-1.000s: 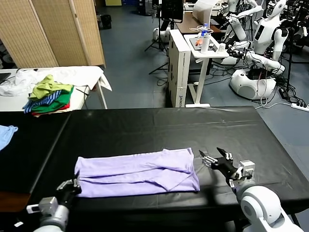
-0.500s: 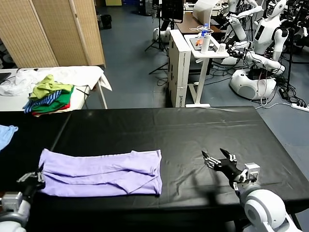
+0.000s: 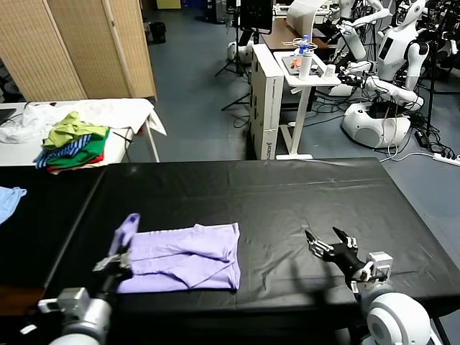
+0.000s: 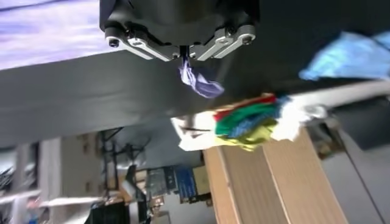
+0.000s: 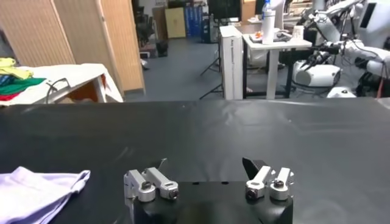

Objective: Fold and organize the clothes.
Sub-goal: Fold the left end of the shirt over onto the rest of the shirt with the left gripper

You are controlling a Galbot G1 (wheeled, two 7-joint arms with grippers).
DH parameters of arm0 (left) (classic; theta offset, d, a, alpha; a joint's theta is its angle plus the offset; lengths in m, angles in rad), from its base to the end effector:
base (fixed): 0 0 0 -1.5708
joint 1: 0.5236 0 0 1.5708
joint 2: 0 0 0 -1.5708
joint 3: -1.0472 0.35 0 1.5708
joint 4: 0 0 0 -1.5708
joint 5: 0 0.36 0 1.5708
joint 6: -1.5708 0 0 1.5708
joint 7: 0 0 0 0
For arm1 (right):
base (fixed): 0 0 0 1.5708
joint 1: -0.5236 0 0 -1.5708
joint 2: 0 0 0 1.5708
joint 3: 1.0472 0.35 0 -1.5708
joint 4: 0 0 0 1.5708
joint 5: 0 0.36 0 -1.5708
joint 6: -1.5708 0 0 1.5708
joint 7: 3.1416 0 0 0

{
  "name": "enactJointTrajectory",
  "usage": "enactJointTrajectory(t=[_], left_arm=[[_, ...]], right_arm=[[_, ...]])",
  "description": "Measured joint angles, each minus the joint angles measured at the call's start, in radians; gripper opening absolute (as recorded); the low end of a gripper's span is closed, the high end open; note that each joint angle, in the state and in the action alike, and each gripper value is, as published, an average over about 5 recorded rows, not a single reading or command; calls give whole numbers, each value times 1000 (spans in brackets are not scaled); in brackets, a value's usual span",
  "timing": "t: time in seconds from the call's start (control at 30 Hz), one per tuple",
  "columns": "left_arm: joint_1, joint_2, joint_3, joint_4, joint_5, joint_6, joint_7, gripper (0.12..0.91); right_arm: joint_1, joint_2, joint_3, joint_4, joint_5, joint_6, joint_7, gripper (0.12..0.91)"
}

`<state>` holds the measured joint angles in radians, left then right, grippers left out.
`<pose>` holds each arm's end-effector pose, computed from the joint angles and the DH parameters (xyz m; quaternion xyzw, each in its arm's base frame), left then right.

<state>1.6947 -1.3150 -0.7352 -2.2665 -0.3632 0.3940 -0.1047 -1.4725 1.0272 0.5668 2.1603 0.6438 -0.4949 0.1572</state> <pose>0.1547 0.0863 -0.2433 0.0448 -0.9861 0.0069 0.1597 0.2222 -0.0886 -0.2341 0.0702 -0.9769 -0.0209 0.2006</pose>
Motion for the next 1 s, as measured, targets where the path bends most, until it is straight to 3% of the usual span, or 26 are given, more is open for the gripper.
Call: enactJointTrajectory(t=[0.47, 0.73, 1.0], left_arm=[[-79, -69, 279, -57, -184, 61, -72, 180], [-112, -88, 366, -33, -199, 64, -58, 180], [-133, -107, 389, 3, -183, 60, -47, 180]], right_arm=[[-29, 34, 0, -14, -46, 2, -2, 907], [-33, 47, -12, -19, -63, 2, -2, 907], [-28, 48, -20, -20, -67, 2, -2, 907]])
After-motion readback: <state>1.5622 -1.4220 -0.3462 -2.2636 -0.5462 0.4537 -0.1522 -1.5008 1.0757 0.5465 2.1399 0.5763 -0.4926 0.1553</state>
